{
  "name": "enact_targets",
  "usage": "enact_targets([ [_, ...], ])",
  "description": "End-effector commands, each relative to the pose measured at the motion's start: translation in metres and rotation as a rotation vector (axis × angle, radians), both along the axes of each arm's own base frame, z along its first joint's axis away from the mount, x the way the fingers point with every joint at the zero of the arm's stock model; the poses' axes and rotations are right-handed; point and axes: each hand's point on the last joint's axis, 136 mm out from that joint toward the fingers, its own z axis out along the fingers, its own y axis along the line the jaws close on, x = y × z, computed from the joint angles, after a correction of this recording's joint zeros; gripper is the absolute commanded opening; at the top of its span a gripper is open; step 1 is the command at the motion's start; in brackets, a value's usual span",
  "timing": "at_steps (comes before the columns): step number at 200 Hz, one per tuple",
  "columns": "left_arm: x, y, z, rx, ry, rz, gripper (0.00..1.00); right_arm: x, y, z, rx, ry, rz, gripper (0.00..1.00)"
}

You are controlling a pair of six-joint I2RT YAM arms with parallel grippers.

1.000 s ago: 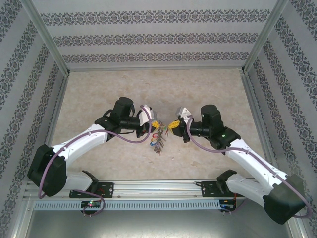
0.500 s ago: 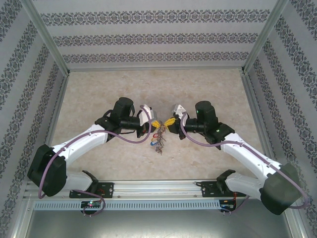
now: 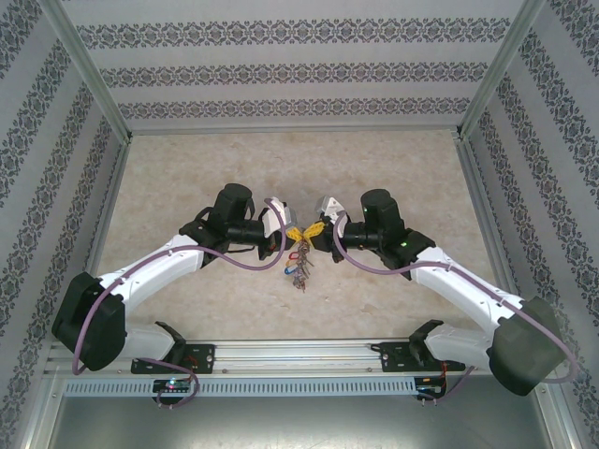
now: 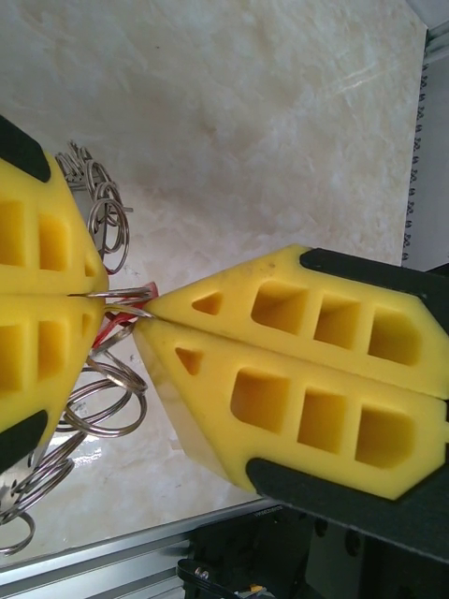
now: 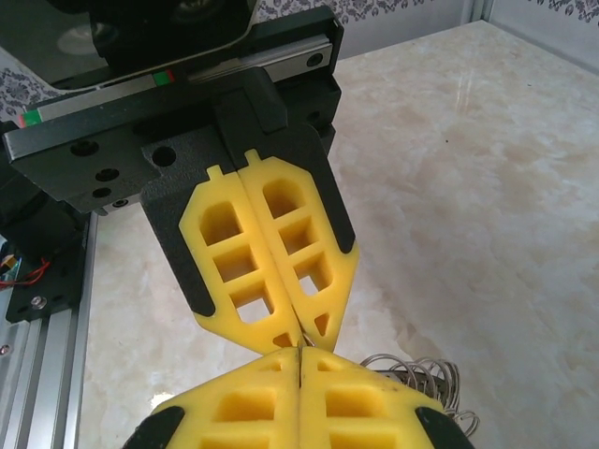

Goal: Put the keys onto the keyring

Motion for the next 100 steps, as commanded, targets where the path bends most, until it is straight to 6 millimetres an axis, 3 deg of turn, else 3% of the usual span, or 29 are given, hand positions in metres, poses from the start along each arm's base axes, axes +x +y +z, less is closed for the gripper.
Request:
enact_targets([
  [1,-0.003,-0.01,0.021,-0.062,-0.049,-0.042,0.0,0.01,0.007,0.019,0.025,-0.073,-0.015,0.0],
  [100,-0.002,-0.01,0.02,-0.066,-0.054,-0.036,0.0,0.029,0.002,0.021,-0.031,-0.123,-0.198,0.0],
])
